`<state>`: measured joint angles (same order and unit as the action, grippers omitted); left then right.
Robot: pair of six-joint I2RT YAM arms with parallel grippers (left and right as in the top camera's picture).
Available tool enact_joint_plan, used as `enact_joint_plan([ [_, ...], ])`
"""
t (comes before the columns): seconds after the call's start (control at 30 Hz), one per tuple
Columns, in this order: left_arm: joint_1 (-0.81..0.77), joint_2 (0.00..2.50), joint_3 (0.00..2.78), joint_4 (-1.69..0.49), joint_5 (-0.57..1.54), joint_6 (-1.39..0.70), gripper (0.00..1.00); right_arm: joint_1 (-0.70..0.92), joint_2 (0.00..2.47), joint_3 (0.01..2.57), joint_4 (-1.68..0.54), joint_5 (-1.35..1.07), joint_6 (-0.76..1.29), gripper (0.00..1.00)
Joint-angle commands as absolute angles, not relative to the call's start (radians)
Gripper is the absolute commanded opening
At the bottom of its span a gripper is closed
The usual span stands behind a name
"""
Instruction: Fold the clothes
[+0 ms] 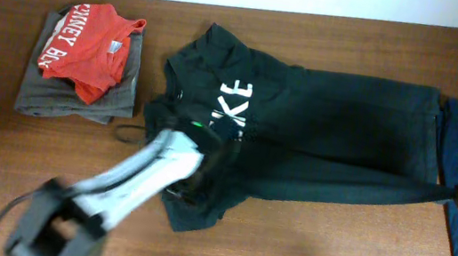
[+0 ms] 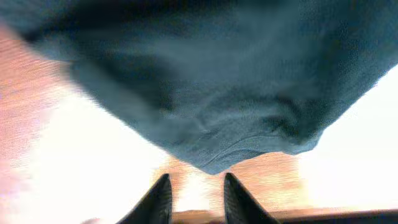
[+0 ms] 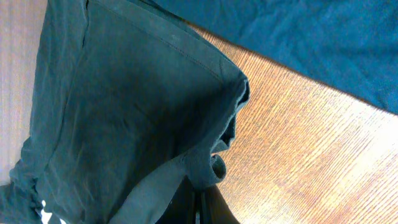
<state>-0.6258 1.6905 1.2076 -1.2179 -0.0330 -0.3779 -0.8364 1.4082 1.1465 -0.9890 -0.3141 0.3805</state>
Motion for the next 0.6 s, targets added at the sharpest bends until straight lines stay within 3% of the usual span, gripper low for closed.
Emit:
enact_joint_plan([
  [0.0, -0.515, 1.532, 1.14, -1.2, 0.062, -0.529, 0.57, -0.838, 1.403, 1.159, -0.989, -0.302, 0.371, 0.04],
  [0.03, -0.482, 1.516, 1.106, -1.182, 0.101, -0.53, 0.65, -0.838, 1.403, 1.159, -0.989, -0.302, 0.371, 0.04],
  [0.17, -0.363, 1.506, 0.912, -1.037, 0.349, -0.432, 0.68, -0.838, 1.403, 1.159, -0.99, -0.303, 0.371, 0.04],
  [0.5, -0.345, 1.516, 0.793, -0.852, 0.292, -0.342, 0.7, -0.838, 1.403, 1.16, -0.992, -0.303, 0.371, 0.04],
  [0.57, -0.345, 1.559, 0.788, -0.837, 0.296, -0.342, 0.66, -0.838, 1.403, 1.16, -0.992, -0.303, 0.371, 0.04],
])
